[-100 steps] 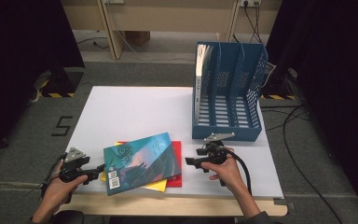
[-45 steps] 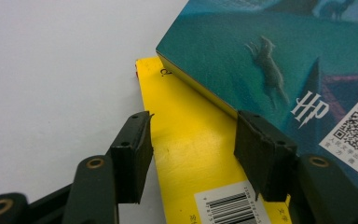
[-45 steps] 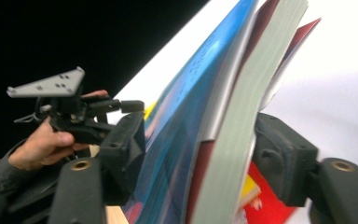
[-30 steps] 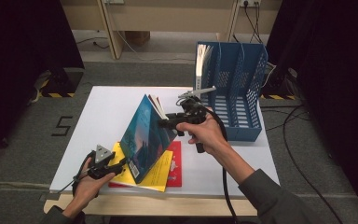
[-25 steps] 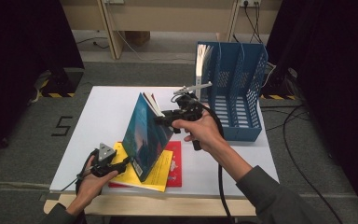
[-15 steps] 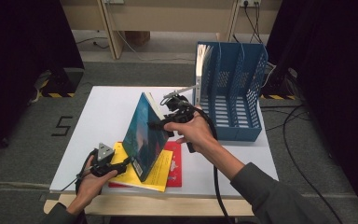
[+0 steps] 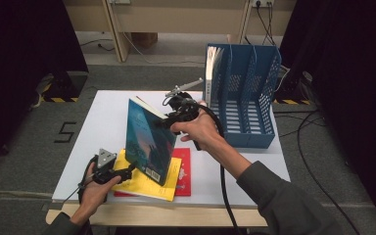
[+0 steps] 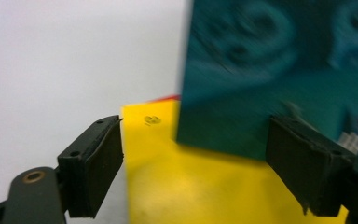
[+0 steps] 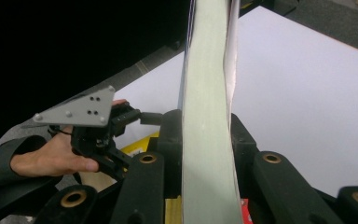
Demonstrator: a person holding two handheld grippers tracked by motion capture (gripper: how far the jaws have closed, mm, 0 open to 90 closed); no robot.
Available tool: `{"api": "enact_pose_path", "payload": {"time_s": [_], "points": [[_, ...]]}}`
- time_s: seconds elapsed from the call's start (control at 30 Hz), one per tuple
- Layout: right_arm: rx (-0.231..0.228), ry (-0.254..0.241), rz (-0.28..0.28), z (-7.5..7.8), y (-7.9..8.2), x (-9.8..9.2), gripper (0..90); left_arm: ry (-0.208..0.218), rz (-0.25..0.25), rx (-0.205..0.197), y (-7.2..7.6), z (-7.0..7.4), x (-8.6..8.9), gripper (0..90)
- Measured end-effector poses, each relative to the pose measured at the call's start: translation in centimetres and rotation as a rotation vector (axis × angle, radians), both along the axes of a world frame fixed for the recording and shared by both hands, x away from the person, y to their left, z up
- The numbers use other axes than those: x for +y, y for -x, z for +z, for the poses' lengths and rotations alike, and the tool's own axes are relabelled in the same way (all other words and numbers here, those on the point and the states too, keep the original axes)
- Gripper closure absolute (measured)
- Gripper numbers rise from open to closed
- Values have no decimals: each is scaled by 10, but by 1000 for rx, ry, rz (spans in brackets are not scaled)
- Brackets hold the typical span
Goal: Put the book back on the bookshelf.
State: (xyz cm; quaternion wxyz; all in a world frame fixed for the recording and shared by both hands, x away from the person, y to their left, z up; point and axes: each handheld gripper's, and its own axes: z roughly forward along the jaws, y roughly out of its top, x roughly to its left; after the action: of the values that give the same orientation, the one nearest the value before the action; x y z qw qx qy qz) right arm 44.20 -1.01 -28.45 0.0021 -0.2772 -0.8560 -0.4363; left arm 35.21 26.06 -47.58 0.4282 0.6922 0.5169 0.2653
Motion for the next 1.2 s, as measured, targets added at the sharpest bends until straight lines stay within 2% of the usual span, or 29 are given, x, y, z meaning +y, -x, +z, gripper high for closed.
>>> {"api": "enact_pose_path", "payload": {"time_s": [0.07,0.13,0.23,0.3,0.47,0.57,0.7,0.8,1.2], "points": [[-8,18,14,4,-1,2,739,13,12,-9,-1,1,5,183],[-13,39,22,7,-1,3,740,19,12,1,0,0,7,182],[-59,70,56,13,4,5,740,14,2,9,0,-1,7,179],[-115,71,92,12,11,6,739,14,-1,16,-1,-1,9,177],[-80,36,105,11,21,4,722,31,20,28,-3,-1,17,176],[-35,48,107,8,21,7,700,31,24,28,-3,-1,19,175],[-9,44,89,5,19,7,695,31,18,40,-4,-3,21,174],[1,37,81,3,16,7,694,30,17,51,-4,-4,21,174],[14,74,70,4,11,12,716,36,12,59,-5,-5,22,174]]}}
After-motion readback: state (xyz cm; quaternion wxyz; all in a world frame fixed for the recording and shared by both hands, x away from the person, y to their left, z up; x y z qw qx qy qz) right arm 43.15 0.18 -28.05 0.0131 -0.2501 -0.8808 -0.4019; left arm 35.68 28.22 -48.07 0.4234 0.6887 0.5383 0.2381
